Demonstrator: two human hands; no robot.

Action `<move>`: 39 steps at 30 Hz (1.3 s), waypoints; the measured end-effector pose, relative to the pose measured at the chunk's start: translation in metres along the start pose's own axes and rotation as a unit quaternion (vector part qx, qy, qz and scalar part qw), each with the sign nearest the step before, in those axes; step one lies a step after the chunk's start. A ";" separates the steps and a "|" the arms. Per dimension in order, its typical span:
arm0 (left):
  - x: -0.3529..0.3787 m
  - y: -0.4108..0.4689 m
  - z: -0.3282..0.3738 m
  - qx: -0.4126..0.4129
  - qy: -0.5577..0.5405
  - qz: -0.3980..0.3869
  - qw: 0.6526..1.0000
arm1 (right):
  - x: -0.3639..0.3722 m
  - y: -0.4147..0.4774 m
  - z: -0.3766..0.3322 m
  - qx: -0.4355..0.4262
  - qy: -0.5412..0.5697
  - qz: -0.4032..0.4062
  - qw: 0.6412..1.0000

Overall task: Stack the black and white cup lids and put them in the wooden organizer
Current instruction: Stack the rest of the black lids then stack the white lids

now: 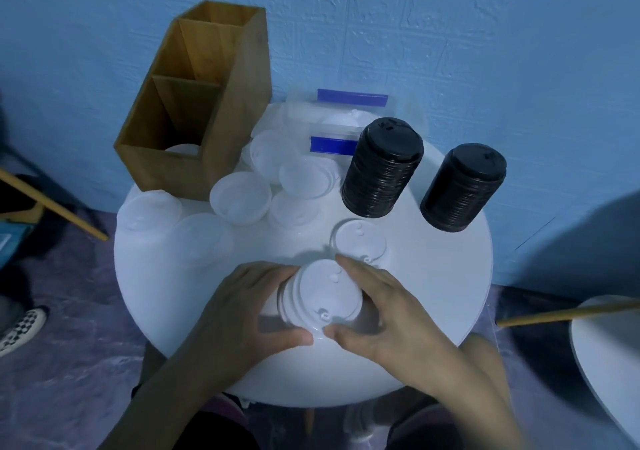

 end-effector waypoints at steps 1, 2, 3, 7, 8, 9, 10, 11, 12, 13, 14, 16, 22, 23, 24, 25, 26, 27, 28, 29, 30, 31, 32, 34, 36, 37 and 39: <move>0.000 -0.002 0.000 -0.002 -0.003 -0.007 1.000 | 0.000 0.001 0.000 0.003 0.000 -0.004 1.000; -0.001 -0.004 0.000 -0.004 -0.006 -0.015 1.000 | 0.000 0.002 0.000 0.005 -0.002 -0.006 1.000; 0.000 -0.005 0.000 -0.007 -0.005 -0.023 1.000 | 0.000 0.002 0.000 0.007 -0.006 -0.006 1.000; 0.002 -0.008 -0.002 -0.022 0.014 -0.026 0.999 | 0.006 0.004 -0.007 -0.002 -0.050 -0.006 0.999; 0.002 -0.008 -0.001 -0.016 0.017 -0.019 1.000 | 0.008 0.004 -0.009 -0.006 -0.060 -0.002 0.998; 0.002 -0.008 0.000 -0.013 0.019 -0.014 1.000 | 0.009 0.005 -0.011 -0.006 -0.065 0.003 0.998; 0.001 -0.008 0.001 -0.012 0.022 -0.012 1.000 | 0.009 0.006 -0.012 -0.003 -0.068 0.008 0.998; 0.001 -0.008 0.002 -0.009 0.026 -0.011 1.000 | 0.009 0.008 -0.013 0.000 -0.069 0.011 0.998; 0.000 -0.007 0.003 -0.008 0.029 -0.014 0.999 | 0.009 0.009 -0.014 0.003 -0.071 0.011 0.997; 0.000 -0.007 0.002 -0.010 0.032 -0.019 0.999 | 0.009 0.011 -0.014 0.003 -0.074 0.010 0.997; 0.000 -0.007 0.001 -0.011 0.033 -0.024 0.999 | 0.009 0.012 -0.014 0.002 -0.079 0.011 0.997; 0.000 -0.007 -0.001 -0.009 0.032 -0.028 0.999 | 0.009 0.013 -0.015 -0.002 -0.095 0.018 0.995; 0.000 -0.007 -0.005 -0.018 0.010 -0.015 1.000 | -0.004 0.009 -0.009 -0.021 -0.032 0.041 0.998; -0.001 -0.008 -0.004 -0.020 0.007 -0.013 1.000 | -0.012 0.007 -0.005 -0.028 -0.007 0.091 0.995; -0.001 -0.007 -0.002 -0.020 0.008 -0.010 1.000 | -0.021 0.005 0.000 -0.032 -0.003 0.153 0.988; -0.002 -0.007 0.000 -0.015 0.011 -0.006 1.000 | -0.029 0.004 0.006 -0.027 -0.022 0.203 0.978; -0.002 -0.006 0.001 -0.011 0.010 -0.005 1.000 | -0.035 0.007 0.010 -0.014 -0.046 0.226 0.973; -0.002 -0.006 0.003 -0.010 0.006 -0.006 1.000 | -0.038 0.011 0.015 0.004 -0.065 0.226 0.972; -0.001 -0.005 0.003 -0.013 0.003 -0.008 1.000 | -0.040 0.017 0.019 0.024 -0.075 0.212 0.974; 0.000 -0.003 0.004 -0.017 0.003 -0.007 1.000 | -0.039 0.022 0.022 0.044 -0.081 0.197 0.976; 0.002 -0.002 0.003 -0.020 0.006 -0.001 1.000 | -0.039 0.026 0.023 0.060 -0.089 0.188 0.976; 0.004 0.000 0.004 -0.021 0.012 0.009 1.000 | -0.037 0.029 0.023 0.071 -0.100 0.183 0.975; 0.006 0.003 0.003 -0.021 0.016 0.019 0.999 | -0.036 0.032 0.023 0.075 -0.113 0.177 0.975; 0.006 0.006 0.002 -0.023 0.011 0.028 0.999 | -0.035 0.035 0.021 0.077 -0.124 0.169 0.975; 0.005 0.008 0.000 -0.022 0.008 0.030 0.999 | -0.040 0.031 0.024 0.076 -0.082 0.180 0.977; 0.004 0.008 0.000 -0.023 0.004 0.031 0.999 | -0.043 0.026 0.026 0.073 -0.033 0.179 0.981; 0.003 0.009 -0.001 -0.022 -0.004 0.032 0.999 | -0.045 0.018 0.021 0.041 0.065 0.138 0.988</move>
Point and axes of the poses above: each hand's wrist, its own y-axis towards the middle knuckle, its own x-axis out of the palm, z = x × y, the point moved 4 cm from there along y, towards the middle knuckle, and after that the axes turned 14 degrees about -z, right-handed, at the moved point
